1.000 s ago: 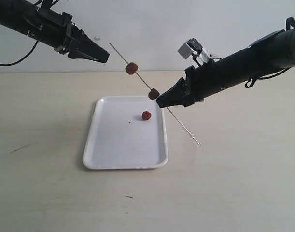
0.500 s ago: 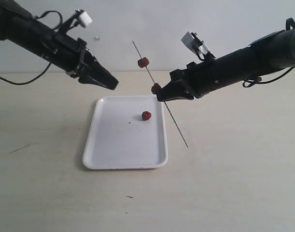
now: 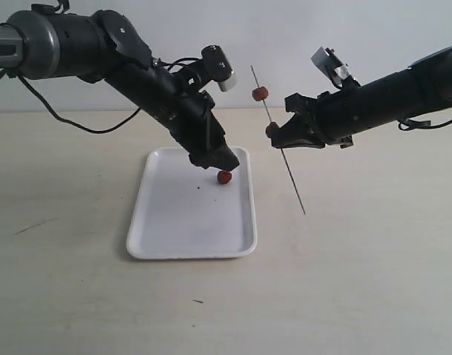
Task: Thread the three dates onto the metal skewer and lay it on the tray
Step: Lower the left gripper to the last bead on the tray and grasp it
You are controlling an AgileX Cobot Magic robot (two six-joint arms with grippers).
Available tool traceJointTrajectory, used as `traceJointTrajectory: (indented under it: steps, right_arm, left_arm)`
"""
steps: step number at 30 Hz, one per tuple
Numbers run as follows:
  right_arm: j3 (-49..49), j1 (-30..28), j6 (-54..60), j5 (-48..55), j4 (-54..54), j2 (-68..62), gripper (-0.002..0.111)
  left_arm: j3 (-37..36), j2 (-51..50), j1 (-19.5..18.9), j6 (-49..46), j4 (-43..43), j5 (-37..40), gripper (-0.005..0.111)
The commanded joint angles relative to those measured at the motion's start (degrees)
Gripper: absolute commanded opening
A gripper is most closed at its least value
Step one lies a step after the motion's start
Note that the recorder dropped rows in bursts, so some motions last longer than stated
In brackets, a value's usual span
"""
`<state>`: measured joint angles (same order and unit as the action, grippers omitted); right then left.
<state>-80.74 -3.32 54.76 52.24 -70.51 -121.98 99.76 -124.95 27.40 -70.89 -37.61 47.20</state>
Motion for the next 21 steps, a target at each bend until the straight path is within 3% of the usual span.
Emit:
traceJointTrajectory:
  steps: [1, 21]
  right_arm:
    - [-0.16, -0.15, -0.88, 0.56, 0.16, 0.55, 0.0]
    - [-0.16, -0.15, 1.06, 1.73, 0.44, 0.55, 0.0]
  left_arm:
    - [-0.2, 0.02, 1.21, 0.72, 1.54, -3.63, 0.07]
    - [-0.2, -6.66, 1.21, 3.92, 6.24, -10.92, 0.07]
